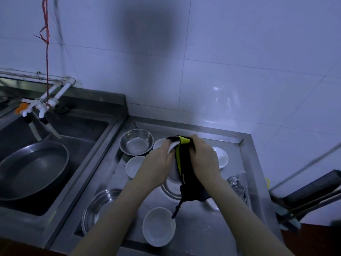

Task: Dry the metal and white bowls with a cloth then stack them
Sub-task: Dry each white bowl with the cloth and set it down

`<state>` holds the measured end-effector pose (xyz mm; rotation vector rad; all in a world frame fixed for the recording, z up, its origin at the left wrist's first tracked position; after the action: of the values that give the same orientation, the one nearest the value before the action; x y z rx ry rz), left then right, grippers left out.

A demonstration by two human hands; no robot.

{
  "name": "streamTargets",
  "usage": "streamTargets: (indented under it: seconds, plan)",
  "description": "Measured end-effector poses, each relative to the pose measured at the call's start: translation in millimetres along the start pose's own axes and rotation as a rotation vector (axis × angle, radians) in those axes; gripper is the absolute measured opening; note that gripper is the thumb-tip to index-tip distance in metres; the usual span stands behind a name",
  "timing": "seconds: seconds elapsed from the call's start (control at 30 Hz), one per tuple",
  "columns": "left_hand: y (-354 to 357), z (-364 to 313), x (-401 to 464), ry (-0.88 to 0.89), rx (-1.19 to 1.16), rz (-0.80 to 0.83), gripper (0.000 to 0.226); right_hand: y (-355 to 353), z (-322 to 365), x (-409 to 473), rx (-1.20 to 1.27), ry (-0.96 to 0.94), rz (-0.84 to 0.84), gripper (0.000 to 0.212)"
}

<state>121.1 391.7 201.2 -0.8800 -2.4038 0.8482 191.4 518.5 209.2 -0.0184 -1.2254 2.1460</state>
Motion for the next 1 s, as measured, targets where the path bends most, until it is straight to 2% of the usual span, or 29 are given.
streamTargets:
  seconds: [0.07, 0.17, 0.27, 0.33, 0.4, 0.47, 0.53, 0.63, 0.73, 0.8, 0.9, 0.97, 1.0]
  plan:
    - [-3, 0, -5, -0.03, -0.072, -0.145, 0.026, 1, -5, -6, 0.122, 0.104, -0.063, 0.02]
    - [-2, 0, -14, -0.094, -0.138, -0.32, 0.022, 18, -24, -30, 0.387, 0.457, -0.075, 0.012]
    - [2, 2, -19, -0.129, -0.158, -0.34, 0.023, 36, -32, -52, 0.453, 0.608, -0.038, 0.014]
    - [5, 5, -19, -0.136, -0.137, -0.276, 0.024, 30, -29, -50, 0.44, 0.54, -0.072, 0.016]
    - [6, 7, -16, -0.092, -0.066, -0.193, 0.027, 17, -19, -41, 0.364, 0.32, -0.073, 0.036]
    - [5, 8, -11, -0.05, -0.039, -0.095, 0.035, 8, -3, -33, 0.132, 0.02, 0.017, 0.055]
    - [2, 8, -6, -0.022, -0.023, -0.036, 0.036, 9, 2, -27, 0.008, -0.107, 0.102, 0.058]
    - [-4, 5, -6, -0.041, -0.034, -0.127, 0.029, 11, -7, -21, 0.085, 0.004, 0.074, 0.042]
    - [-8, 1, -17, -0.112, -0.132, -0.299, 0.023, 22, -21, -31, 0.252, 0.328, 0.052, 0.015]
    - [-10, 0, -19, -0.105, -0.14, -0.341, 0.023, 33, -27, -43, 0.303, 0.44, 0.063, 0.012]
    - [-9, -1, -14, -0.037, -0.066, -0.22, 0.029, 28, -23, -41, 0.346, 0.368, 0.055, 0.02]
    - [-10, 1, -9, -0.017, -0.013, -0.119, 0.041, 17, -9, -29, 0.327, 0.179, 0.086, 0.041]
    - [-11, 2, -8, -0.028, 0.003, -0.092, 0.038, 13, -1, -23, 0.286, 0.073, 0.11, 0.047]
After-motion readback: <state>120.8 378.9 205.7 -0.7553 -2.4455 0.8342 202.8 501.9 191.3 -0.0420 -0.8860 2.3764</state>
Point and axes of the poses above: each hand's wrist, its own x-axis towards the middle knuckle, its own y-axis out of the palm, z = x × y, the point moved 6 cm from there along x, towards the middle knuckle
